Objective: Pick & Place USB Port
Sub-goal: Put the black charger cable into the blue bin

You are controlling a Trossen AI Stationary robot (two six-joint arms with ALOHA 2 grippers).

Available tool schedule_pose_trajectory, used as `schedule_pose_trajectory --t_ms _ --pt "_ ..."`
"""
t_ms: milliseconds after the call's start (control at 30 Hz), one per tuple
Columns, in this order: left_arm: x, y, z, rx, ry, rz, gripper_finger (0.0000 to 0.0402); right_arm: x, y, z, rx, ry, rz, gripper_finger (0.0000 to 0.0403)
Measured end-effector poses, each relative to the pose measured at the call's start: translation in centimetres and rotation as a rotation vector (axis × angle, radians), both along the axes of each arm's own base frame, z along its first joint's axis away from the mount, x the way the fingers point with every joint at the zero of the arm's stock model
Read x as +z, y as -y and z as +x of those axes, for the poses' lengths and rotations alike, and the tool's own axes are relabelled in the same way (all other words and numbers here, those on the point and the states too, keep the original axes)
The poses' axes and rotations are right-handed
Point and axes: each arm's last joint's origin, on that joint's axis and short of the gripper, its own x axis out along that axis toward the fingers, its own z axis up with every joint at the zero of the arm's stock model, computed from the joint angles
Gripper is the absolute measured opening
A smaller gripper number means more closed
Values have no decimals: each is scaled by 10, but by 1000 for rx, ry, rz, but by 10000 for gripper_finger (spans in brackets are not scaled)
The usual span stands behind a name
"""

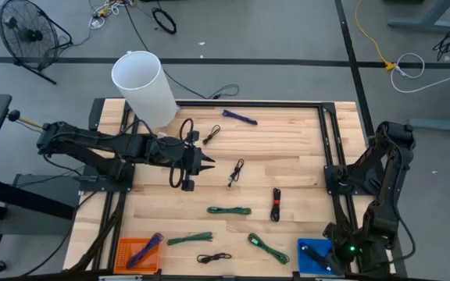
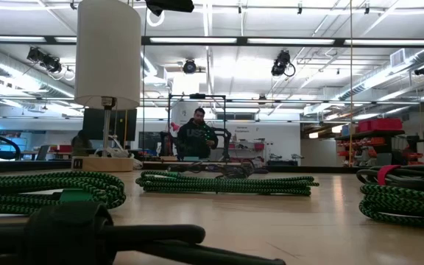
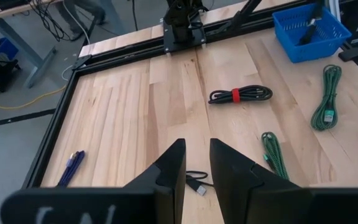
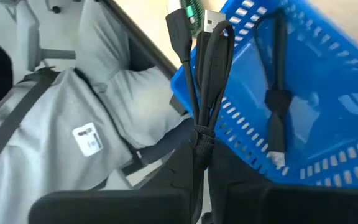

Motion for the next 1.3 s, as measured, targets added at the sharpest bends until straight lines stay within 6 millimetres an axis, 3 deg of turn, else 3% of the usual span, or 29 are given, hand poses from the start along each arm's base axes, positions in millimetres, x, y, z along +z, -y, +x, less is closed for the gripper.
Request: schedule_pose_trajectory --t_ms 267,633,1300 --pt "0 0 0 -1 -1 2 78 -2 -2 0 -20 -23 11 16" --pt "0 0 0 -1 -1 2 78 -3 0 0 -32 -36 -4 68" --pt "0 0 0 -1 -2 3 78 -7 8 1 -46 -82 -85 72"
